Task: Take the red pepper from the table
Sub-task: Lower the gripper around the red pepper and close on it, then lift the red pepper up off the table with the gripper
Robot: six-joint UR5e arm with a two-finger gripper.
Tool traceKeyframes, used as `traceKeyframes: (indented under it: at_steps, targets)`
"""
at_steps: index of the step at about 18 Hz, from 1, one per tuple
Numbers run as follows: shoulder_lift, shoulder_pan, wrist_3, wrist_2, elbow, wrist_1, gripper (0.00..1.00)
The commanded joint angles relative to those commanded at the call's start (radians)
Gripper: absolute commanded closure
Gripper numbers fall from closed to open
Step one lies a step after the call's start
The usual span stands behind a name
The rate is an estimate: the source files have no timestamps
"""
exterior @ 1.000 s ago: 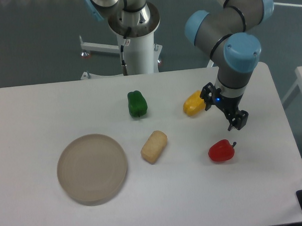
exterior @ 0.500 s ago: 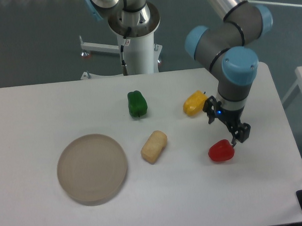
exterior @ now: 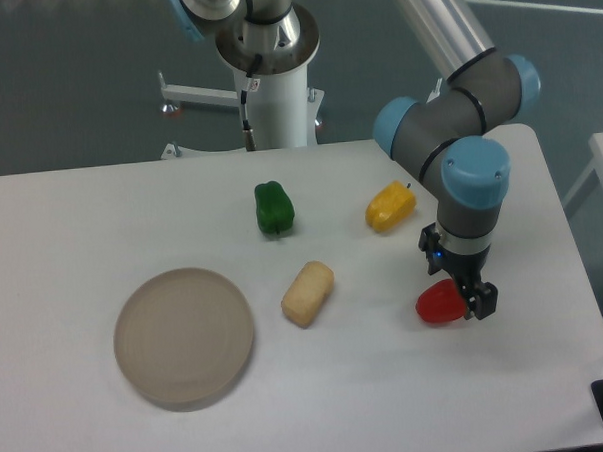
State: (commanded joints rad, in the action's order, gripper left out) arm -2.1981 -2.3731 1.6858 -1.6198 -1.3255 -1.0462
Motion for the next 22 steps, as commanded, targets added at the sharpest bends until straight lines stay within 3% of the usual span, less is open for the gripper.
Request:
traceKeyframes:
  at_steps: [4, 12, 18, 19, 22]
  targets:
    - [-0.034, 0.006, 0.011, -0.006, 0.009, 0.006, 0.00]
    - [-0.037, 0.005, 0.071, -0.008, 0.008, 0.002, 0.00]
    - [-0.034, 0.006, 0.080, -0.096, -0.009, -0.006, 0.00]
    - [-0.034, 0.008, 0.078, -0.126, -0.009, -0.008, 0.02]
    - [-0.034, 0.022, 0.064, -0.138, -0.009, -0.012, 0.30]
